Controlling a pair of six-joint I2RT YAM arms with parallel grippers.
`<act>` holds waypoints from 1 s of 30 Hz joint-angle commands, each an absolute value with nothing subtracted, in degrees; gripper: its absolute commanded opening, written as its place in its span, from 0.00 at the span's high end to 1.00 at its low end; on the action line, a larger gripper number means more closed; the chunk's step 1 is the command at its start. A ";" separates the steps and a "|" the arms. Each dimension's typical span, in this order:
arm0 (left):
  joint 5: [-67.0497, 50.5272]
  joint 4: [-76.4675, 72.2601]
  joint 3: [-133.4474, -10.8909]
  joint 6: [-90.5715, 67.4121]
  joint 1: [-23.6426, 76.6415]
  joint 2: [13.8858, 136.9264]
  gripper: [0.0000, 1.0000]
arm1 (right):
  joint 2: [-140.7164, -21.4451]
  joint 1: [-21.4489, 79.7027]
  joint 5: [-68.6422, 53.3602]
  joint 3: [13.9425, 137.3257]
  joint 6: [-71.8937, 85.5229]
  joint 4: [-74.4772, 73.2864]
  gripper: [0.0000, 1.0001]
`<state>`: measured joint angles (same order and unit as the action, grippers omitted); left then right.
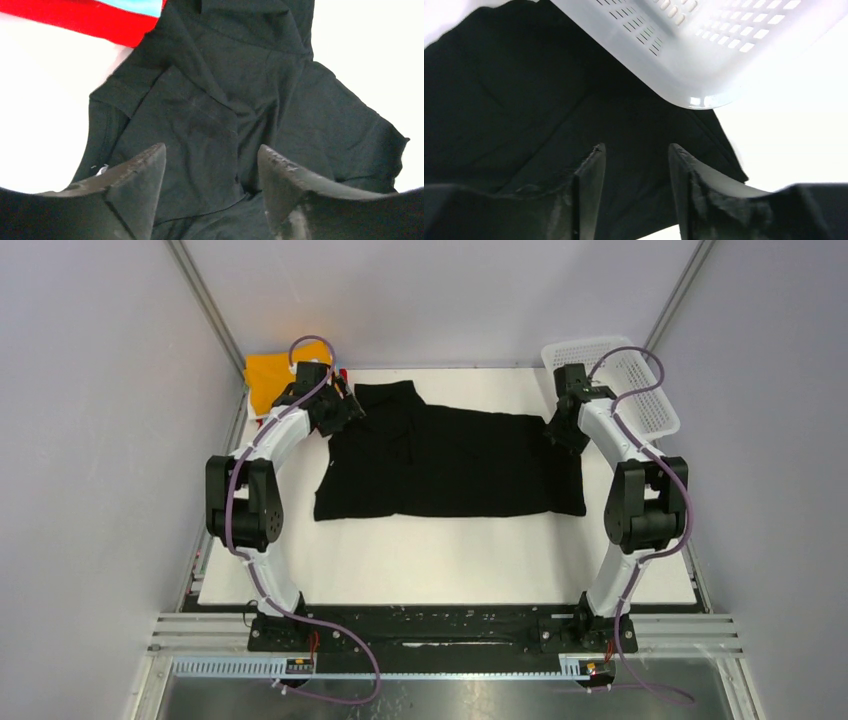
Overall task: Fold and stack the t-shirts
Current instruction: Fold the flattened tshirt in 1/3 of the way
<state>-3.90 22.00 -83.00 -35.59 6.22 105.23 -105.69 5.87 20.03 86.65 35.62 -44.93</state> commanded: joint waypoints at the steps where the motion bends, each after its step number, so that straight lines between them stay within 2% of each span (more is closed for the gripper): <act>1: -8.09 23.81 -87.33 -34.69 5.98 104.85 0.05 | -104.34 5.53 20.71 89.35 33.43 -47.21 0.39; 2: -8.24 23.88 -86.22 -34.82 6.05 102.82 0.01 | -103.24 5.62 20.30 88.31 32.23 -46.91 0.37; 7: -6.62 25.30 -73.66 -36.65 6.22 89.01 0.01 | -92.88 5.74 17.20 75.61 30.77 -42.13 0.31; 13: 7.05 32.40 -52.23 -42.89 6.28 68.89 0.01 | -78.74 5.68 16.66 57.22 32.08 -34.99 0.30; 17: 8.41 32.07 -42.35 -46.86 5.27 62.76 0.01 | -76.03 4.17 19.68 48.59 34.49 -30.00 0.28; 21: 8.19 29.12 -37.30 -47.49 4.68 62.70 0.01 | -80.78 0.76 17.00 48.70 35.39 -28.98 0.29; 24: 6.83 24.97 -36.09 -47.58 3.66 67.29 0.01 | -83.78 -1.54 13.66 49.45 36.17 -27.11 0.31; 30: -2.26 13.67 -37.90 -48.17 1.81 78.71 0.11 | -88.64 -3.32 12.11 50.94 37.41 -24.62 0.34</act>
